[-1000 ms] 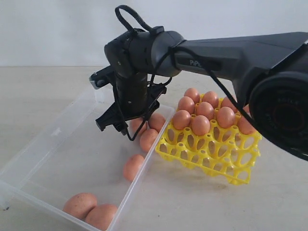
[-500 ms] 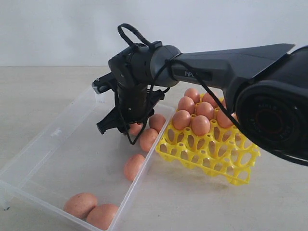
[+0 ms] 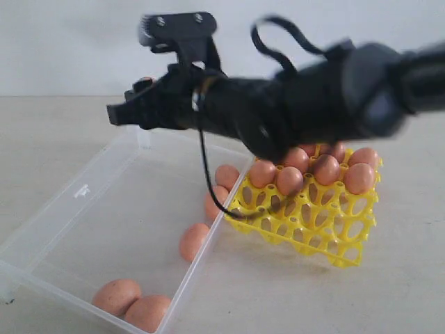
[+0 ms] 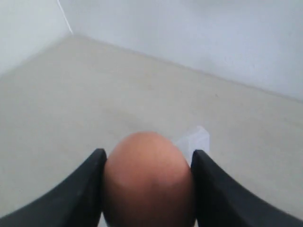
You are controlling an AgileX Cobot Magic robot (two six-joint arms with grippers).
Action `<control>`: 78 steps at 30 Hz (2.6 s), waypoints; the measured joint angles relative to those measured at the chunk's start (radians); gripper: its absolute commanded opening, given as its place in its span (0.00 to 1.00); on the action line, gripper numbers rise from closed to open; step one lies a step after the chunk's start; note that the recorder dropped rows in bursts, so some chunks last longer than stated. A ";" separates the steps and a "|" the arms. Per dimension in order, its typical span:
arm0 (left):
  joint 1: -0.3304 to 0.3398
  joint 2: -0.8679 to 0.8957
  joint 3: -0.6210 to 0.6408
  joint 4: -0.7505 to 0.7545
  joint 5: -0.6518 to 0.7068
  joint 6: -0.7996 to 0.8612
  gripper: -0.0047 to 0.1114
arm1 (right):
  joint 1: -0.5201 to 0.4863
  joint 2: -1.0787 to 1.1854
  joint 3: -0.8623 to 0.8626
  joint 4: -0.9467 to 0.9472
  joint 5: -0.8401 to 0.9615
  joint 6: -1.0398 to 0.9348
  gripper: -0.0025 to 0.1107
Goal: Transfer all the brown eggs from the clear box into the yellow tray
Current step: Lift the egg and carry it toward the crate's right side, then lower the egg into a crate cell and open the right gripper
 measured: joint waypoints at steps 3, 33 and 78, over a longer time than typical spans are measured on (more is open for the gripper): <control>0.000 0.000 0.000 0.000 0.000 0.000 0.05 | -0.009 -0.084 0.295 0.117 -0.416 -0.061 0.03; 0.000 0.000 0.000 0.000 0.000 0.000 0.05 | -0.764 -0.088 0.453 -1.259 -0.436 0.743 0.02; 0.000 0.000 0.000 0.000 0.000 0.000 0.05 | -0.576 -0.260 0.409 -1.175 -0.511 1.081 0.40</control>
